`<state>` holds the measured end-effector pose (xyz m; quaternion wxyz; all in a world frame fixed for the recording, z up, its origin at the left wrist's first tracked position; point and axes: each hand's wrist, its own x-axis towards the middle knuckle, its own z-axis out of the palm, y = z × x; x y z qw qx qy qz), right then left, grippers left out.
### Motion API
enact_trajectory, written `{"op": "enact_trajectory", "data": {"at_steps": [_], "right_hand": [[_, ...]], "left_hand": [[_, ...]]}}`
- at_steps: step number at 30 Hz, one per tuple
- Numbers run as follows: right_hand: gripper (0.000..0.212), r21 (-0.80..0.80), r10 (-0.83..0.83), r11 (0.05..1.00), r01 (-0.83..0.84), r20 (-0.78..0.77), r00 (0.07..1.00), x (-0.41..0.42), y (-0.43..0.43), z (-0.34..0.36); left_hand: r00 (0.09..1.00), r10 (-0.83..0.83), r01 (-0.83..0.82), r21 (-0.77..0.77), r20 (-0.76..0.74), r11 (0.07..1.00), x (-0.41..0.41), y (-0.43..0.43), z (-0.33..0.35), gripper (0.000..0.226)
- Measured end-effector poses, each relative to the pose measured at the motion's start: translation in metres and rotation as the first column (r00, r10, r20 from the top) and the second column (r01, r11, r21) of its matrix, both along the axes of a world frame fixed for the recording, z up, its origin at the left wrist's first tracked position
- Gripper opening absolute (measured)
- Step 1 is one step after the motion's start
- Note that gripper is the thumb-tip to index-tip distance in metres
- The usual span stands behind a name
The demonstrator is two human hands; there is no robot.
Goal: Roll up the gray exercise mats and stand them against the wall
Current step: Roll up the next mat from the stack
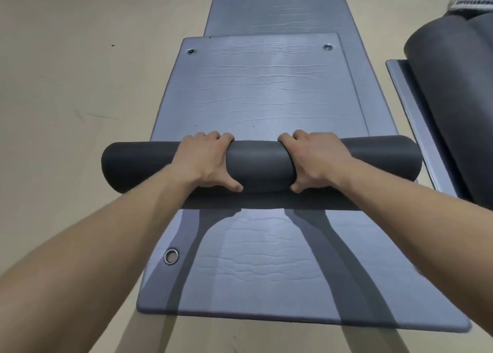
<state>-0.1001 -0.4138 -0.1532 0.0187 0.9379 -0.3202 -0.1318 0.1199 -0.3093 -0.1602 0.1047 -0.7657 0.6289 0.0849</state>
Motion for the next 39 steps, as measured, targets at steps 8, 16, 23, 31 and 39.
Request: {"op": "enact_trajectory", "data": {"at_steps": [8, 16, 23, 31, 39], "right_hand": [[0.134, 0.117, -0.047, 0.992, 0.049, -0.014, 0.999, -0.041, 0.059, -0.005], [0.143, 0.194, -0.004, 0.981, 0.018, -0.071, 0.997, -0.029, 0.029, -0.006], [0.146, 0.25, -0.09, 0.965, 0.077, 0.041, 0.995, -0.015, 0.007, -0.01], [0.122, -0.023, 0.008, 1.0, -0.007, 0.06, 0.998, -0.014, 0.009, -0.018], [0.111, 0.468, -0.06, 0.877, 0.11, -0.122, 0.991, -0.017, 0.021, 0.029]], "left_hand": [[0.945, 0.067, 0.068, 0.393, -0.319, 0.917, -0.012, 0.018, 0.005, 0.091], [0.978, -0.203, 0.2, -0.052, -0.048, 0.978, -0.022, 0.056, -0.009, 0.121], [0.96, -0.262, 0.26, -0.037, -0.096, 0.965, -0.003, 0.029, -0.019, 0.133], [0.989, -0.088, 0.099, -0.087, 0.115, 0.991, -0.012, 0.029, -0.025, 0.127], [0.976, -0.057, 0.134, 0.373, -0.211, 0.918, -0.006, 0.015, 0.023, 0.101]]}}
